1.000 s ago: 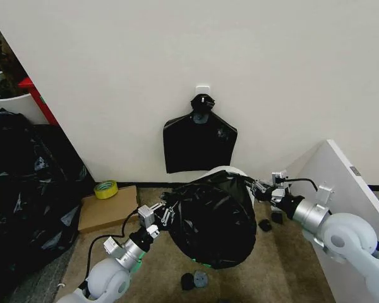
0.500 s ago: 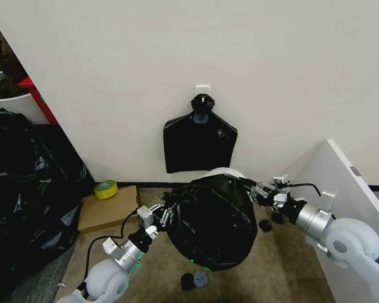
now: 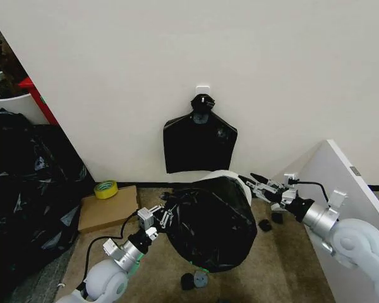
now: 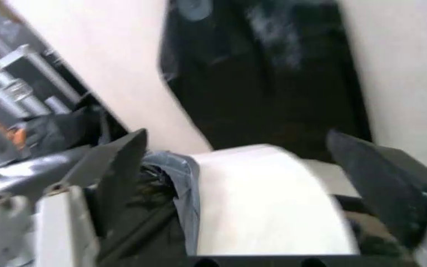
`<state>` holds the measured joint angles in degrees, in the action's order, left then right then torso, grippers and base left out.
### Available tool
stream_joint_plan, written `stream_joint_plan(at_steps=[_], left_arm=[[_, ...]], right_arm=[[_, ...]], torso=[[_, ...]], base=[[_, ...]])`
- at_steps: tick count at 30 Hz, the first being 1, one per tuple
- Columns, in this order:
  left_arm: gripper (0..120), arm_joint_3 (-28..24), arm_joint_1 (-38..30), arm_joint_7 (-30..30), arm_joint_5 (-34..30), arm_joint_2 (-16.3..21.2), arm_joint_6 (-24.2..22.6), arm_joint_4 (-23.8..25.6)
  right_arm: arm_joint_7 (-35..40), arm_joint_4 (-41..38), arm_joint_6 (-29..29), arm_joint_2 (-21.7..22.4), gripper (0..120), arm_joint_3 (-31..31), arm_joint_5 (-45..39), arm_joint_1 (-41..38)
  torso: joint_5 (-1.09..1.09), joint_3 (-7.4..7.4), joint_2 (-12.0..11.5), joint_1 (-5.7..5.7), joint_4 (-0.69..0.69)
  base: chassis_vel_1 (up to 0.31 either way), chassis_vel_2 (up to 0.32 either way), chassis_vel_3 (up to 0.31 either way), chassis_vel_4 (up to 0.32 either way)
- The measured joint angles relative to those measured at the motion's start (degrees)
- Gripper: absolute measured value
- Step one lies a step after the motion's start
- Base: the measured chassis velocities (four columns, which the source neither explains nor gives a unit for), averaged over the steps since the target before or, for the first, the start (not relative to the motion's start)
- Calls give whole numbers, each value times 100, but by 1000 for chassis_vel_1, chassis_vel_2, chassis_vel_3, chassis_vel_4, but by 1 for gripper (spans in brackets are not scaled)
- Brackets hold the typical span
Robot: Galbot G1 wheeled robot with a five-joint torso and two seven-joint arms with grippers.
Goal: Place the garbage bag over the trash bin.
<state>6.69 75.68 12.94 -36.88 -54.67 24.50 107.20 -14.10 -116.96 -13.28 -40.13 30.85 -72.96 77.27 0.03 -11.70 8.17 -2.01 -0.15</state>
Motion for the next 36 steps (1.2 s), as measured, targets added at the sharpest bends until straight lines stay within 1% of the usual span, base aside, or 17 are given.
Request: stream_joint_plan(at_steps=[1,3,5,6,7,10,12,14,16,18,19,22,27,28,29,33,36], left_arm=[[1,0,0,0,0,0,0,0],[1,-18,4,-715,81,-72,-473,89],[1,-24,13,-887,46,-83,-642,156],[1,-31,25,-1122,-17,-104,-895,262],[1,-41,52,-1548,-203,-164,-1368,455],[1,-52,79,-2098,-479,-284,-1894,656],[1,-60,74,-2287,-577,-334,-2047,711],[1,-66,68,-2383,-627,-360,-2121,737],[1,-80,44,-2659,-748,-450,-2308,805],[1,-110,7,-3039,-812,-599,-2504,878],[1,-189,-64,-3259,-770,-694,-2602,885],[1,-332,-162,-3456,-644,-781,-2683,877],[1,-783,-241,-3843,-328,-912,-3089,895],[1,-783,-241,-3843,-328,-912,-3089,895],[1,-876,-286,-3877,-230,-928,-3135,873],[1,-1022,-350,-3904,40,-945,-3180,846],[1,-1055,-350,-3902,210,-938,-3179,841]], right_arm=[[0,0,0,0,90,0,0,0],[495,-267,29,-82,98,123,189,141],[566,-347,34,-103,99,144,271,190],[657,-458,36,-129,99,164,382,247],[915,-766,11,-195,95,170,630,363],[1235,-1168,-73,-281,86,112,860,451],[1368,-1363,-122,-323,79,72,967,501],[1429,-1456,-148,-340,77,50,1019,528],[1609,-1712,-239,-385,63,-29,1156,588],[1927,-2073,-529,-439,56,-207,1346,644],[2261,-2326,-867,-474,49,-339,1439,695],[2781,-2563,-1334,-528,42,-628,1574,719],[3437,-2123,-1916,-925,20,-2021,3024,410],[3437,-2123,-1916,-925,20,-2021,3024,410],[3568,-1994,-2078,-1114,17,-2232,3250,336],[3746,-1675,-2408,-1419,0,-2631,3608,64],[3848,-1360,-2557,-1550,0,-2971,3781,-230]], torso=[[0,0,0,0,0],[-1,0,0,0,1],[-2,0,0,0,0],[-1,0,0,0,0],[1,0,0,0,-1],[-1,1,0,0,0],[-1,1,0,0,1],[-1,0,0,0,0],[-1,1,0,0,0],[-1,1,0,0,0],[0,1,0,0,1],[-1,1,0,0,-2],[0,-1,0,0,0],[0,-1,0,0,0],[-1,0,0,0,0],[0,0,0,0,-2],[-1,0,0,0,1]], base=[[0,0,0,0],[0,0,0,0],[0,0,0,0],[0,0,0,0],[0,0,0,0],[0,0,0,0],[0,0,0,0],[0,0,0,0],[0,0,0,0],[0,0,0,0],[0,0,0,0],[0,0,0,0],[0,0,0,0],[0,0,0,0],[0,0,0,0],[0,0,0,0],[0,0,0,0]])
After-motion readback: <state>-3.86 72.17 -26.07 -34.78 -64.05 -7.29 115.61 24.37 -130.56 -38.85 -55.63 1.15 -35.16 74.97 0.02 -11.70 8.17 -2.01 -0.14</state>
